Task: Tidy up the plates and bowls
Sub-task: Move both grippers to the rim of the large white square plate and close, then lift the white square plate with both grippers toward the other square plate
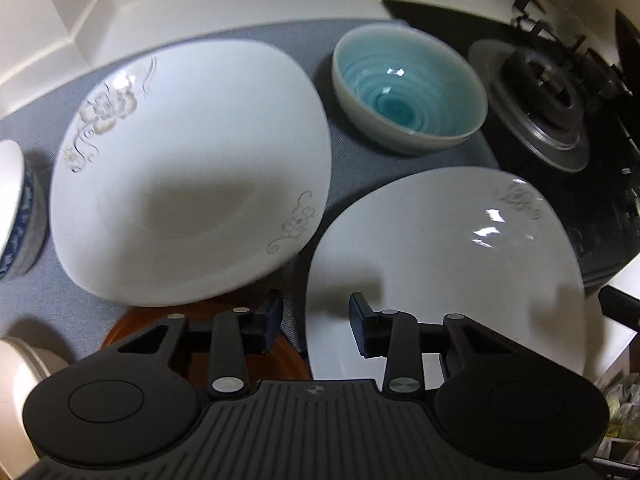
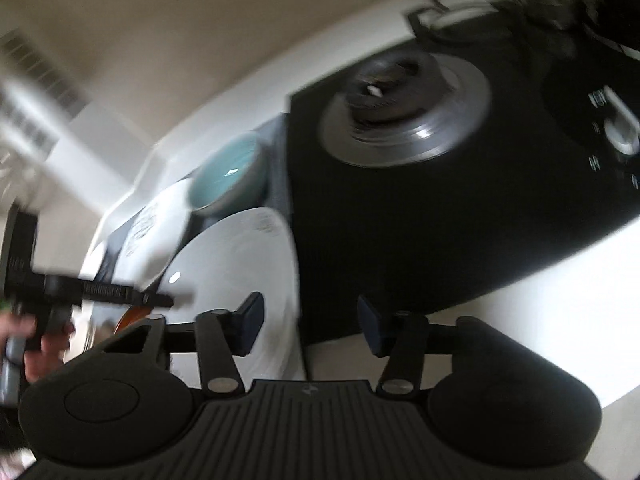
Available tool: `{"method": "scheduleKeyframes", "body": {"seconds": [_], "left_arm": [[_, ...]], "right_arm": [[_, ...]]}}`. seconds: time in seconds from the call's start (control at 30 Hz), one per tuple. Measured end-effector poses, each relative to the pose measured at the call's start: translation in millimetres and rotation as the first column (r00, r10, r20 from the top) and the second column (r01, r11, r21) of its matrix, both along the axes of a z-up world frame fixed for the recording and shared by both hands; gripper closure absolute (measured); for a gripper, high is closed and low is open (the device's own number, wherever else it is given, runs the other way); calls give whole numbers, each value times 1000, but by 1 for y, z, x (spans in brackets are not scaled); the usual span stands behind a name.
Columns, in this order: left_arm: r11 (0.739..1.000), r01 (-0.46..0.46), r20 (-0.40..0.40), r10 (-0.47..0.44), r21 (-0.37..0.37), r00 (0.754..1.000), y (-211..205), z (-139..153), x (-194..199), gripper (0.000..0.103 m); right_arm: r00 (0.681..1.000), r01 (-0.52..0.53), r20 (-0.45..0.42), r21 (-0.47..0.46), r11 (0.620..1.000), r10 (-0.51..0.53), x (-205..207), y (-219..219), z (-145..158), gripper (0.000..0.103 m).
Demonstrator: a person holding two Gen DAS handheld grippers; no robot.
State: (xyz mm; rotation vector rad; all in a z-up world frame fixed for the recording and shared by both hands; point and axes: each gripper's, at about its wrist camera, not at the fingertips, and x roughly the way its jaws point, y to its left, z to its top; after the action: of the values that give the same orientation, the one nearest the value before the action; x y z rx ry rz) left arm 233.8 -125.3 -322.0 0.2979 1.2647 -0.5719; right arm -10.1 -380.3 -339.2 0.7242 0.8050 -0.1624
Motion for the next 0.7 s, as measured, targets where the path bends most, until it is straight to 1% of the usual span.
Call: {"method": "scheduleKeyframes", "body": {"seconds": [0.07, 0.1, 0.17, 0.23, 0.27, 0.33, 0.37, 0.43, 0.53, 0.57, 0.6, 0.67, 0.7], "left_arm": [[999, 1, -61, -4, -45, 998, 1, -5, 4, 67], [999, 5, -68, -8, -48, 998, 0, -6, 4, 66], [999, 24, -58, -26, -43, 998, -1, -6, 3, 65], [998, 47, -59, -50, -48, 997, 0, -6, 5, 66], [997, 47, -67, -51, -56, 996, 2, -7, 7, 68], [997, 32, -93, -39, -72, 995, 8, -6, 10, 71], [997, 25, -108, -33, -74, 994, 9, -6, 10, 72], [997, 48, -128, -54, -54, 990, 9, -7, 6, 72], [995, 86, -138, -91, -43, 986, 9, -7, 1, 70], [994, 102, -142, -107, -45, 984, 9, -8, 0, 68], [993, 111, -157, -117, -49, 981, 9, -10, 0, 64], [989, 136, -157, -143, -56, 977, 6, -11, -2, 58], [986, 162, -146, -166, -38, 975, 2, -11, -4, 57]], "right_arm": [[1000, 3, -15, 0, 1000, -3, 2, 3, -5, 49], [1000, 0, -20, 8, 1000, 0, 3, 5, -8, 49], [999, -14, -29, 25, 1000, 15, 2, 8, -14, 49], [999, -24, -32, 49, 999, 25, -3, 12, -20, 49], [999, -23, -36, 60, 998, 25, -2, 14, -23, 51], [999, -26, -39, 86, 996, 29, 0, 18, -29, 60], [999, -32, -37, 93, 995, 36, 1, 20, -31, 60], [994, -100, -30, 80, 992, 103, 9, 26, -32, 66], [982, -189, -24, 28, 982, 189, 10, 33, -27, 65], [978, -208, -19, 20, 978, 208, 10, 32, -25, 66], [976, -217, -6, 27, 976, 217, 10, 31, -24, 66], [973, -233, 10, 43, 972, 233, 11, 29, -23, 66], [972, -236, 13, 37, 971, 236, 11, 30, -23, 65]]}}
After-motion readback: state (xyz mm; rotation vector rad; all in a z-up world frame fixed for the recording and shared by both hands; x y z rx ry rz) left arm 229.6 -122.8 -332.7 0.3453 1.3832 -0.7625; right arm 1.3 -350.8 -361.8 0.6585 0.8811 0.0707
